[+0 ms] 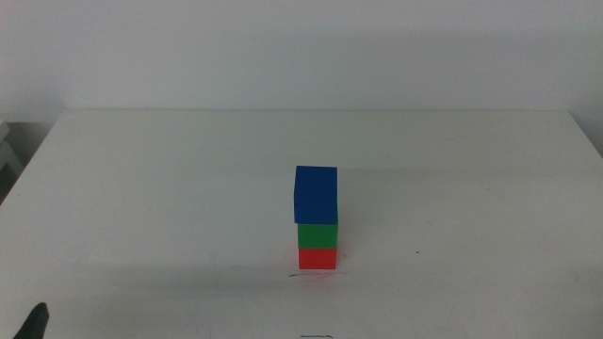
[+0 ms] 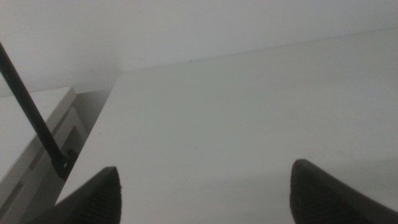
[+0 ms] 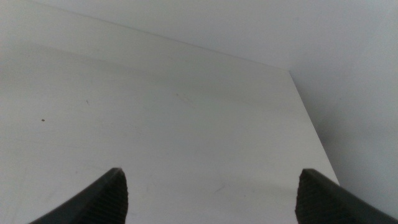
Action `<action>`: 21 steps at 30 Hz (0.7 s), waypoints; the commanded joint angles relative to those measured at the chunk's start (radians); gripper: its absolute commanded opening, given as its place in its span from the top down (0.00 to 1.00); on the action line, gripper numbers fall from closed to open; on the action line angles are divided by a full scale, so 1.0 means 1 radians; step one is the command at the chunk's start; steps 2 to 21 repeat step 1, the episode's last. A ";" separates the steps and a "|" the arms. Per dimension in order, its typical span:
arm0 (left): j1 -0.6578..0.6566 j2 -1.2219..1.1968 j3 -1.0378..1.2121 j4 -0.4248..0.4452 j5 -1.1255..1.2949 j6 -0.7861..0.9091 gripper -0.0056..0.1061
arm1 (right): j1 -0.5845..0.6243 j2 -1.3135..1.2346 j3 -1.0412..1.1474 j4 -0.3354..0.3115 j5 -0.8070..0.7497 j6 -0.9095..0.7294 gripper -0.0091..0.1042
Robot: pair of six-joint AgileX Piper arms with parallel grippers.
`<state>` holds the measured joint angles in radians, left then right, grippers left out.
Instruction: Stack red cubes first, then green, then blue cubes in a specific spot.
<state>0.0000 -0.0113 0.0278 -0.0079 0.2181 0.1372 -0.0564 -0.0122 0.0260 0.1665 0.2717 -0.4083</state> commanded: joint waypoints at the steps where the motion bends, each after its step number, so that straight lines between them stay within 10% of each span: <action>1: 0.001 -0.028 -0.001 -0.014 -0.069 -0.001 0.12 | -0.008 -0.014 -0.009 -0.002 -0.079 -0.008 0.25; 21: 0.001 -0.028 -0.001 -0.014 -0.069 -0.001 0.12 | -0.008 -0.014 -0.009 -0.002 -0.079 -0.008 0.25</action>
